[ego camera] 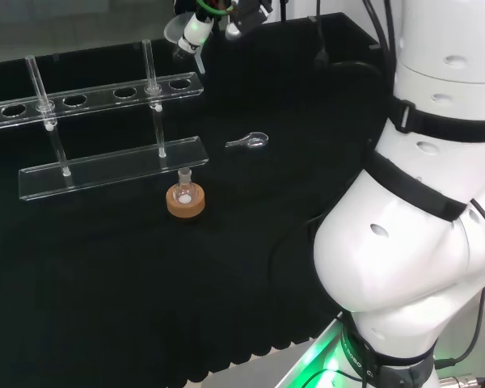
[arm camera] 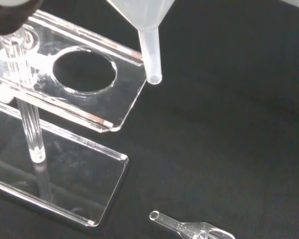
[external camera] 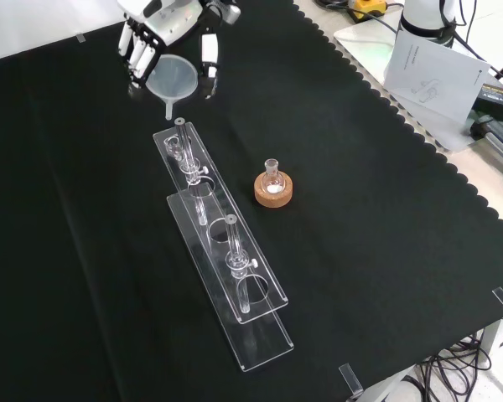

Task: Put the funnel back on the funnel stand.

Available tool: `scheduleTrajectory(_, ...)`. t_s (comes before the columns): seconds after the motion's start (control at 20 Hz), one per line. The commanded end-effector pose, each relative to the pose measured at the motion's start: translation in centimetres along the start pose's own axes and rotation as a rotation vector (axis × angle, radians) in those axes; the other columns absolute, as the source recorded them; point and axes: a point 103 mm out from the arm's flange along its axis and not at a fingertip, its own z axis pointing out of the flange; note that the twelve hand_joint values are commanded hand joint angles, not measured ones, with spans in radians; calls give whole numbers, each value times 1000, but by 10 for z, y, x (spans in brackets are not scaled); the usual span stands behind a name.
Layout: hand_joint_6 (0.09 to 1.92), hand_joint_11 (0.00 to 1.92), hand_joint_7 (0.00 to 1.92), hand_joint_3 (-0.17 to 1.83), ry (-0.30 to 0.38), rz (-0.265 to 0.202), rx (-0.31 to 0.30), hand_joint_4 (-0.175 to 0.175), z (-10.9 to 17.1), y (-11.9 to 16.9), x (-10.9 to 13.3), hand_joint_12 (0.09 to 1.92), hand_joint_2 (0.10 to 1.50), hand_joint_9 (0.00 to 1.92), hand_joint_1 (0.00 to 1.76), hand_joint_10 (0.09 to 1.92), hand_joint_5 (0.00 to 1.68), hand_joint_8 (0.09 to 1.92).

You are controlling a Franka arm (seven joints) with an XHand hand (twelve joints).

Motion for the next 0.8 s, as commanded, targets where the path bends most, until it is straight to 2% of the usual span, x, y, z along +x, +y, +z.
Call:
scheduleTrajectory(0.05, 328, 733, 824, 469, 67, 0, -32, -17, -6, -14, 3, 1196, 770, 1198, 738, 413, 646, 644)
scheduleTrajectory(0.8, 348, 742, 824, 470, 120, -51, -39, -20, 1, 1, 27, 1194, 769, 1199, 738, 420, 642, 647)
